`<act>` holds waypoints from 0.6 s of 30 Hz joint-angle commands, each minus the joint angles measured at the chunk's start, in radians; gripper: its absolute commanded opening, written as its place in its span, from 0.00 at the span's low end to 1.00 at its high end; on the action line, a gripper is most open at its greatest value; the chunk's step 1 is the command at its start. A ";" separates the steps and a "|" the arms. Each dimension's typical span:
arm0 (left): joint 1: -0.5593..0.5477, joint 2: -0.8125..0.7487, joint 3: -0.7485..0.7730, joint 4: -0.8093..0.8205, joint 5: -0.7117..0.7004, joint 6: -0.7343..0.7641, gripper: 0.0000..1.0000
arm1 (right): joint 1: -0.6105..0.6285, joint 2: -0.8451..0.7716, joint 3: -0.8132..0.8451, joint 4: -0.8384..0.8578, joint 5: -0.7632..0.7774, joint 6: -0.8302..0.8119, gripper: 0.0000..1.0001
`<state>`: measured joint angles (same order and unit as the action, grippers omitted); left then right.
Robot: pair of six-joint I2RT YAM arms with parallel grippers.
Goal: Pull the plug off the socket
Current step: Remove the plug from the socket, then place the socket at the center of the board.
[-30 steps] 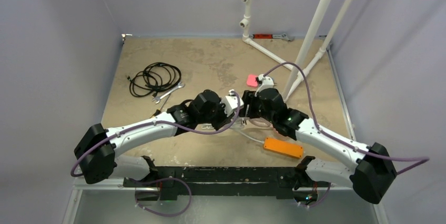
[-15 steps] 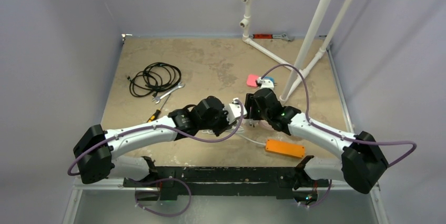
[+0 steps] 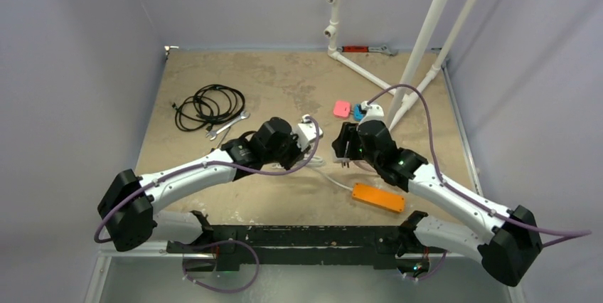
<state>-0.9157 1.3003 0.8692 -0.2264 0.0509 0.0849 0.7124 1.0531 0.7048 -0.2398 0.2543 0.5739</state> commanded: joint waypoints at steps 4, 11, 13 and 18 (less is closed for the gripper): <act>0.148 -0.004 0.114 -0.042 -0.133 -0.059 0.00 | -0.001 -0.137 0.084 -0.105 0.227 0.021 0.00; 0.333 0.043 0.192 -0.083 -0.257 -0.150 0.00 | 0.001 -0.232 0.156 -0.188 0.325 0.021 0.00; 0.391 0.055 0.218 -0.070 -0.258 -0.192 0.00 | 0.000 -0.252 0.157 -0.191 0.327 0.021 0.00; 0.443 0.100 0.319 0.016 -0.321 -0.222 0.00 | 0.000 -0.282 0.140 -0.177 0.306 0.025 0.00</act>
<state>-0.4938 1.3808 1.0538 -0.3302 -0.1791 -0.0853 0.7124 0.7956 0.8082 -0.4530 0.5327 0.5869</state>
